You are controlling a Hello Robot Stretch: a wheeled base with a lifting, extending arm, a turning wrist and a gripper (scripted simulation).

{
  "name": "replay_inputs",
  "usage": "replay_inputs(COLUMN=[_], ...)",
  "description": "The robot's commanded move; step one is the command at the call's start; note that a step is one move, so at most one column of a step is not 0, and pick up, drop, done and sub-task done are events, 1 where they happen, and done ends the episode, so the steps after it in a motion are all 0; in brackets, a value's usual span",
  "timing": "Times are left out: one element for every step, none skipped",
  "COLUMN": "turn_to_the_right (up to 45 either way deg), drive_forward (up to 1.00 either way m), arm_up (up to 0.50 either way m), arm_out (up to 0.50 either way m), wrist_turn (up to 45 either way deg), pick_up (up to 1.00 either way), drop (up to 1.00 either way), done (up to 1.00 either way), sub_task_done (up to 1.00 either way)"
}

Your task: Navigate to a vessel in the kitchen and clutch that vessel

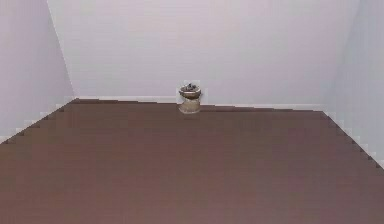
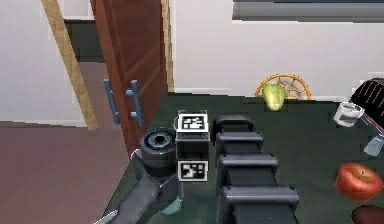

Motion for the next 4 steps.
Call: replay_inputs(turn_to_the_right=[0.0,0.0,0.0,0.0], drive_forward=[0.0,0.0,0.0,0.0], arm_up=[0.0,0.0,0.0,-0.3], arm_out=[0.0,0.0,0.0,0.0], wrist_turn=[45.0,45.0,36.0,0.0], pick_up=[0.0,0.0,0.0,0.0], drop=[0.0,0.0,0.0,0.0], done=[0.0,0.0,0.0,0.0], sub_task_done=[0.0,0.0,0.0,0.0])
